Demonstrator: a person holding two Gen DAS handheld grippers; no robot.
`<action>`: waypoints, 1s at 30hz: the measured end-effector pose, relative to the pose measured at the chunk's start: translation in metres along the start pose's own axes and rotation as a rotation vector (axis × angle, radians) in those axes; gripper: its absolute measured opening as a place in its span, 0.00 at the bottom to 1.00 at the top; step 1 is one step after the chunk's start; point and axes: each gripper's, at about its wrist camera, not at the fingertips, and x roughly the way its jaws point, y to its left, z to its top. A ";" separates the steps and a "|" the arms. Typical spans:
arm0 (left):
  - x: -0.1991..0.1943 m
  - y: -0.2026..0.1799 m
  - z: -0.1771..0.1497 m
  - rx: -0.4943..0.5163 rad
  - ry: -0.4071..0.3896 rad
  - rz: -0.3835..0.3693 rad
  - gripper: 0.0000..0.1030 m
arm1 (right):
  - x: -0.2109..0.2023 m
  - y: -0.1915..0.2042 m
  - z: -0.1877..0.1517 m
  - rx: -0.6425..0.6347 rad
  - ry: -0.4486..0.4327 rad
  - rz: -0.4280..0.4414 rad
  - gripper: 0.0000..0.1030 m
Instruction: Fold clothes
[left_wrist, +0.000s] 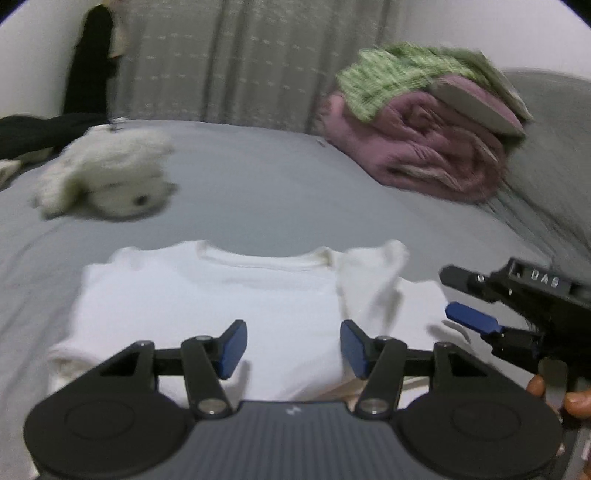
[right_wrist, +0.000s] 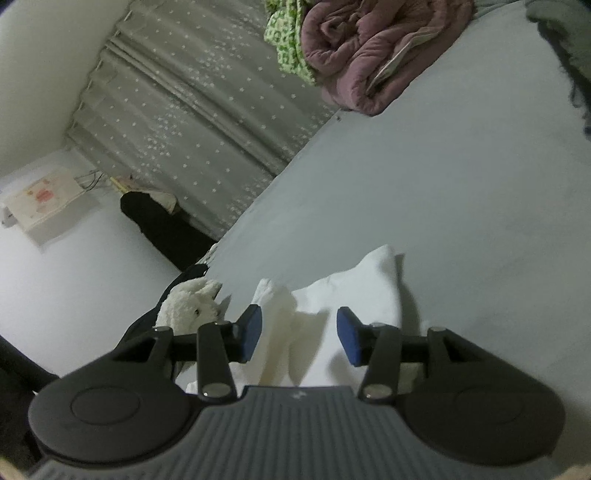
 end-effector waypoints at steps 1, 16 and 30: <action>0.008 -0.008 0.001 0.018 0.009 -0.009 0.56 | -0.001 -0.002 0.001 0.006 -0.003 0.000 0.48; 0.036 -0.059 0.002 0.155 -0.031 0.009 0.13 | 0.004 -0.029 0.010 0.251 0.087 0.186 0.53; 0.009 -0.052 -0.012 0.246 -0.039 -0.170 0.37 | 0.010 -0.002 0.005 0.073 0.072 0.054 0.12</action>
